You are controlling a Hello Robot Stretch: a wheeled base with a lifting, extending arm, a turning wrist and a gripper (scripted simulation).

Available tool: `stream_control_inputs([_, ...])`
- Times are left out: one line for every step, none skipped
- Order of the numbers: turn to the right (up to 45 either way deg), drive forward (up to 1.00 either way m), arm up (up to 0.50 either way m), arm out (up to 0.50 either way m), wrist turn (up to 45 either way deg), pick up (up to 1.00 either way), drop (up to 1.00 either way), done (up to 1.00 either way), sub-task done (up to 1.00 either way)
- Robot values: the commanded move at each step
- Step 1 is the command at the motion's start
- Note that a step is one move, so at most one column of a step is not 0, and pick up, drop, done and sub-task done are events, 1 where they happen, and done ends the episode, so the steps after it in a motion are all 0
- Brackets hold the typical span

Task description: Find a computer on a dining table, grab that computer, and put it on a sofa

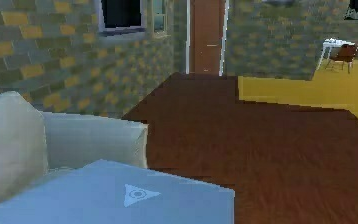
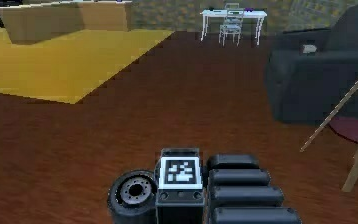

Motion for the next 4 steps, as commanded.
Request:
stream_control_inputs([-39.0,0.00,0.00,0.00,0.0,0.00,0.00,0.00,0.00])
stream_control_inputs([0.0,0.15,0.00,0.00,0.0,0.00,0.00,0.00,0.00])
stream_control_inputs([-45.0,0.00,0.00,0.00,0.0,0.00,0.00,0.00,0.00])
stream_control_inputs([-45.0,0.00,0.00,0.00,0.0,0.00,0.00,0.00,0.00])
